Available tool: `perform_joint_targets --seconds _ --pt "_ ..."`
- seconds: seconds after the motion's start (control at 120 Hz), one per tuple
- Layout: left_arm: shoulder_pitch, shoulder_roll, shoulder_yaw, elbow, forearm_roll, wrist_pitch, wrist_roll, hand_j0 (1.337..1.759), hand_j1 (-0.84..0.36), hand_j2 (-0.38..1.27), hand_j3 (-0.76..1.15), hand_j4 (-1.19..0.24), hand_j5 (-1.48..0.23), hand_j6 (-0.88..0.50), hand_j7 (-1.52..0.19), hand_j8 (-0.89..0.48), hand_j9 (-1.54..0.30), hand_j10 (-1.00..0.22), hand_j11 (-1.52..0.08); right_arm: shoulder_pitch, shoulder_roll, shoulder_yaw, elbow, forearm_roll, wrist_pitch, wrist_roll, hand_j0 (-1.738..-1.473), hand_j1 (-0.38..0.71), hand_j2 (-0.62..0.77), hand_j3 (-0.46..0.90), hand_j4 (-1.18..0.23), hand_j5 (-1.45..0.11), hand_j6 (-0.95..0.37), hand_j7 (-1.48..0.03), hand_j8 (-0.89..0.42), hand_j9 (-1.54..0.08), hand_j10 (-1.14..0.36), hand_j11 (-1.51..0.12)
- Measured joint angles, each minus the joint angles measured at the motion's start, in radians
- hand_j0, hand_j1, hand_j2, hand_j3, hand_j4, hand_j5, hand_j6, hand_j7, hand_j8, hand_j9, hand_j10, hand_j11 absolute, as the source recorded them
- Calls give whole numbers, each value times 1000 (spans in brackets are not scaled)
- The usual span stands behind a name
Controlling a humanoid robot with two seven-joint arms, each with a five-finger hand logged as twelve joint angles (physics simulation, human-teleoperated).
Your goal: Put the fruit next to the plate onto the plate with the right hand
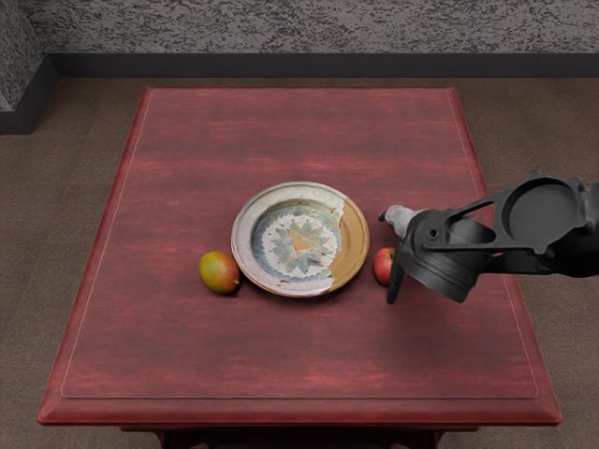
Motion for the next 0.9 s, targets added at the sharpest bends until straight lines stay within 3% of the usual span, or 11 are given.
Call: perform_joint_targets --seconds 0.9 --pt "-1 0 0 0 0 0 0 1658 349 0 0 0 0 0 0 0 0 0 0 26 35 -11 2 5 0 0 -1658 -107 -40 0 -202 -263 -203 -263 -203 -263 -202 -263"
